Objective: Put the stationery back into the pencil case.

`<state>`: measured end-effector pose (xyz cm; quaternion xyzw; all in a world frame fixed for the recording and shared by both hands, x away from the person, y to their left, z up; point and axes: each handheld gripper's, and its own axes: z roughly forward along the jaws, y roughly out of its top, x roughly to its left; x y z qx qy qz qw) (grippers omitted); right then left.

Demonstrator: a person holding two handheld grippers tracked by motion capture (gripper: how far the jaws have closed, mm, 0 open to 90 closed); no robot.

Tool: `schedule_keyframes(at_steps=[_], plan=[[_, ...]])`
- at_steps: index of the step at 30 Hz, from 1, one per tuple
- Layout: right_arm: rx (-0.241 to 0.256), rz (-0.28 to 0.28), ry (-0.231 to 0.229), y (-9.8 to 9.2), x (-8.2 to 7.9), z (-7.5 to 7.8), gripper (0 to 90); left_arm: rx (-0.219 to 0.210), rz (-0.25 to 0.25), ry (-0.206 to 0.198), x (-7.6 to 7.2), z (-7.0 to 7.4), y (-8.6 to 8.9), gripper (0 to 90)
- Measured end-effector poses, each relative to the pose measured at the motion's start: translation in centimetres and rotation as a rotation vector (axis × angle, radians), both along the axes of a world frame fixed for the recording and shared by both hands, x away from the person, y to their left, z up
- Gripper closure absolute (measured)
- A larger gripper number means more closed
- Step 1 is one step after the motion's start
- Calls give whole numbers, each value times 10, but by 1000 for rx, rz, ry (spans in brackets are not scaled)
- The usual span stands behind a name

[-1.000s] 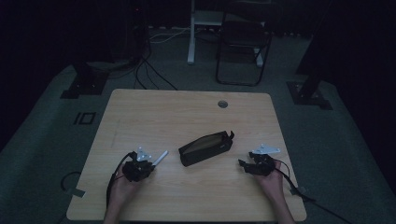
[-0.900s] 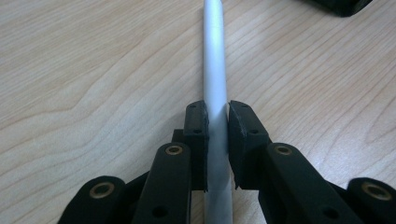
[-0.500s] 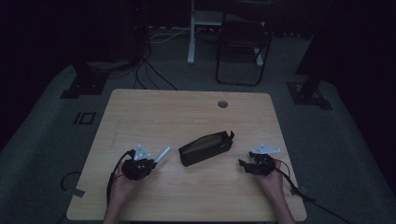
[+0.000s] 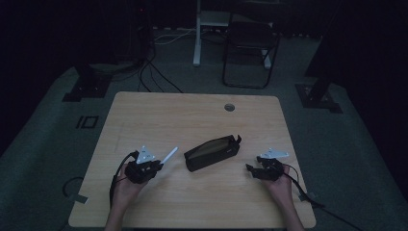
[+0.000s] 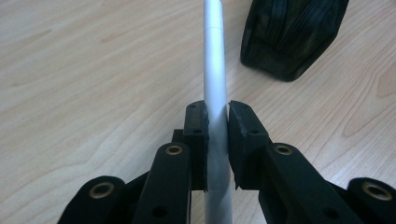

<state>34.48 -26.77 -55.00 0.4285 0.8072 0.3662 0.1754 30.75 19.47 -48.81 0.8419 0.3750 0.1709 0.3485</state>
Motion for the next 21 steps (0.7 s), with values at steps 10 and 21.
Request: schedule_keyframes(at_steps=[10,21], plan=[[-7,-5,-2,-2,1,0,362,0,-23,-31,2,12,-5,788],[-11,-8,-6,-4,1,0,354,3,-39,-54,5,23,-10,788]])
